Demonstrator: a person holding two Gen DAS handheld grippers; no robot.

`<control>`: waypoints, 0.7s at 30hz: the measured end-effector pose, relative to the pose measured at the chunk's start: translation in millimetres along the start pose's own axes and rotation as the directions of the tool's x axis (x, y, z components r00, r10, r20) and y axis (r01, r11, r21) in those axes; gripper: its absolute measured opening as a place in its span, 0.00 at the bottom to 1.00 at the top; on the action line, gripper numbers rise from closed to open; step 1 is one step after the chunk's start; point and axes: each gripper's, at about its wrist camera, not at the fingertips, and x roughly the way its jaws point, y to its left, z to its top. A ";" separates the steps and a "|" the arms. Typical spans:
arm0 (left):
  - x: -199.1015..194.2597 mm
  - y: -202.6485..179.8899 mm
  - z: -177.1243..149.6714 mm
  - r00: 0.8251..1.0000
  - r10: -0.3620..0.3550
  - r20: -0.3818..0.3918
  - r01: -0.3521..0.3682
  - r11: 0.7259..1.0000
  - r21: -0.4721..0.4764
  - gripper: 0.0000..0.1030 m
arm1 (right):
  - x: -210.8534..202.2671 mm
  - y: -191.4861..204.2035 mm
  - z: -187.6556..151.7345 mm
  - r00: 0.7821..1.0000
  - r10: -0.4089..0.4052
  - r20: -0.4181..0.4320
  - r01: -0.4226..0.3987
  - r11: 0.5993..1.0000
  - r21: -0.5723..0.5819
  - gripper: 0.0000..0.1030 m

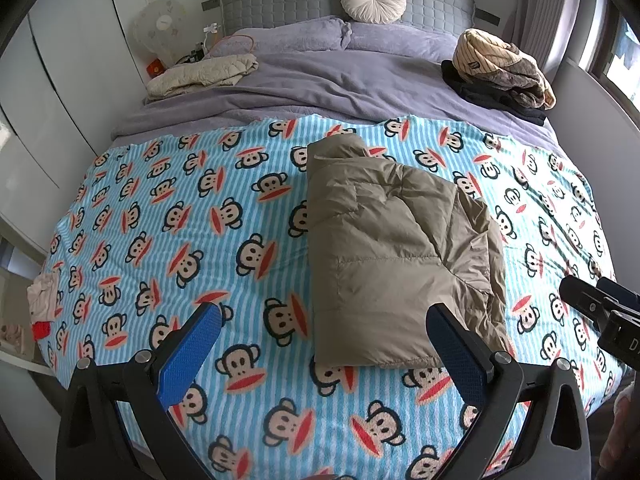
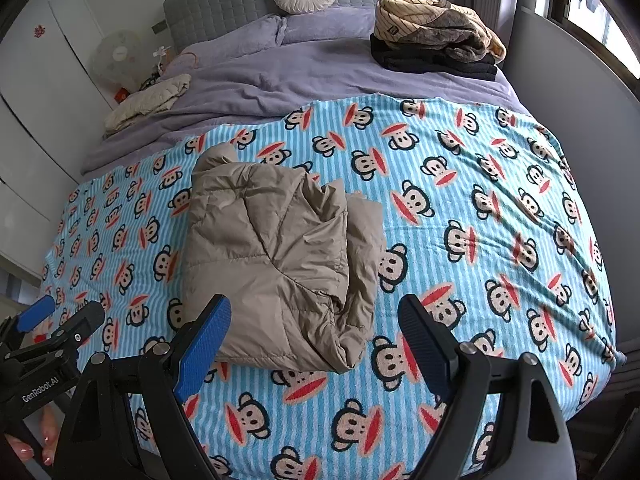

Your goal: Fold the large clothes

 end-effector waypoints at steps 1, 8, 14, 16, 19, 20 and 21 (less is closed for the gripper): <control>-0.3 -0.1 -0.3 1.000 0.000 0.000 0.000 1.000 0.000 1.00 | 0.6 0.3 0.1 1.000 0.001 -0.001 -0.001 1.000 0.001 0.85; -0.1 -0.2 -1.2 1.000 -0.001 -0.002 0.001 1.000 0.000 1.00 | 0.7 0.7 0.2 1.000 0.001 -0.002 -0.001 1.000 0.001 0.85; 0.3 -0.3 -0.4 1.000 -0.002 -0.001 0.002 1.000 0.003 1.00 | 0.4 1.4 -0.3 1.000 0.001 -0.001 -0.001 1.000 0.001 0.85; 0.5 0.0 -0.4 1.000 -0.003 -0.002 0.003 1.000 0.002 1.00 | 1.0 1.1 -0.4 1.000 0.001 -0.002 -0.001 1.000 0.001 0.85; 0.5 0.0 -0.6 1.000 -0.002 -0.002 0.002 1.000 0.001 1.00 | 0.8 0.8 0.7 1.000 0.002 -0.002 -0.002 1.000 0.001 0.85; 0.6 -0.1 -0.5 1.000 -0.002 -0.002 0.002 1.000 0.001 1.00 | 1.0 1.0 0.2 1.000 0.003 -0.002 -0.003 1.000 0.000 0.85; 0.9 -0.3 0.5 1.000 -0.001 -0.003 0.001 1.000 0.001 1.00 | 1.2 1.0 0.1 1.000 0.002 -0.002 -0.002 1.000 0.000 0.85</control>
